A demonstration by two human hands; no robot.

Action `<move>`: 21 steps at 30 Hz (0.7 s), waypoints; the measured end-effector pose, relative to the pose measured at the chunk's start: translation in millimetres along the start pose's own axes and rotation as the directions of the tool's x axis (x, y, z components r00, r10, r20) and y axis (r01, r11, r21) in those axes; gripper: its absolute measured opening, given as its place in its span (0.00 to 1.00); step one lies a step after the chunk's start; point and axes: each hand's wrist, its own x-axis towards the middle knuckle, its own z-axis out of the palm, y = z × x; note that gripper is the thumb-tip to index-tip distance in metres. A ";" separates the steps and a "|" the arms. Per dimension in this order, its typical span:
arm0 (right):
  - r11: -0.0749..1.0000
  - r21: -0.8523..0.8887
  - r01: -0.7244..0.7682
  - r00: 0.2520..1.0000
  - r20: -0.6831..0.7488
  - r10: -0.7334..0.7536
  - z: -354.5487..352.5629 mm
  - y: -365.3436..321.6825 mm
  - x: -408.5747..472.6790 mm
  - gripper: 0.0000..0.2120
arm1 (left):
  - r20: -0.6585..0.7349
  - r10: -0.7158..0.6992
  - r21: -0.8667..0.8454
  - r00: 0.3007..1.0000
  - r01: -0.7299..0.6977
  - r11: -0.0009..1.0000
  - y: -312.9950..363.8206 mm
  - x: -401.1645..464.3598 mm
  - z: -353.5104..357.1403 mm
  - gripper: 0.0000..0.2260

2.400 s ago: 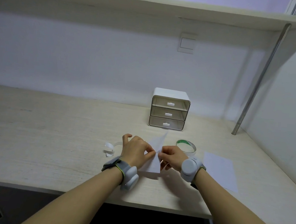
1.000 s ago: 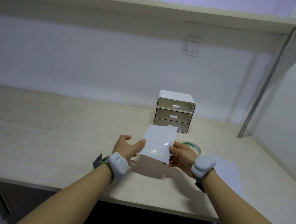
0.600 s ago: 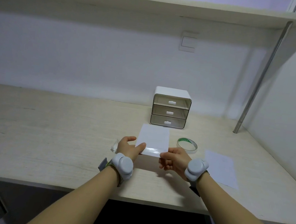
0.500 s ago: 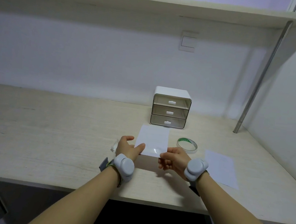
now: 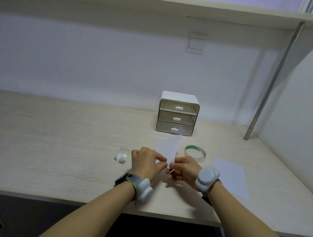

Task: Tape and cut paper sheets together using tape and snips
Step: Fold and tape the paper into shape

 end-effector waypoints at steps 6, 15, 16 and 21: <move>0.997 -0.062 -0.041 0.999 0.002 0.041 -1.0 -3.6 -0.9 0.06 | 0.028 0.080 0.128 0.996 -0.083 0.988 1.5 2.2 -0.5 0.09; 0.992 -0.115 -0.055 0.998 -0.027 0.052 -0.5 -3.6 2.5 0.12 | 0.048 0.127 0.200 0.991 -0.135 0.970 -0.2 4.4 0.2 0.12; 0.992 -0.111 -0.055 0.998 -0.031 0.052 0.0 -3.7 2.6 0.12 | 0.044 0.133 0.207 0.990 -0.139 0.968 0.4 4.1 0.3 0.12; 0.991 -0.128 -0.044 0.999 -0.025 0.041 -0.4 -4.8 2.1 0.13 | 0.037 0.130 0.184 0.991 -0.135 0.974 -1.5 2.8 1.0 0.13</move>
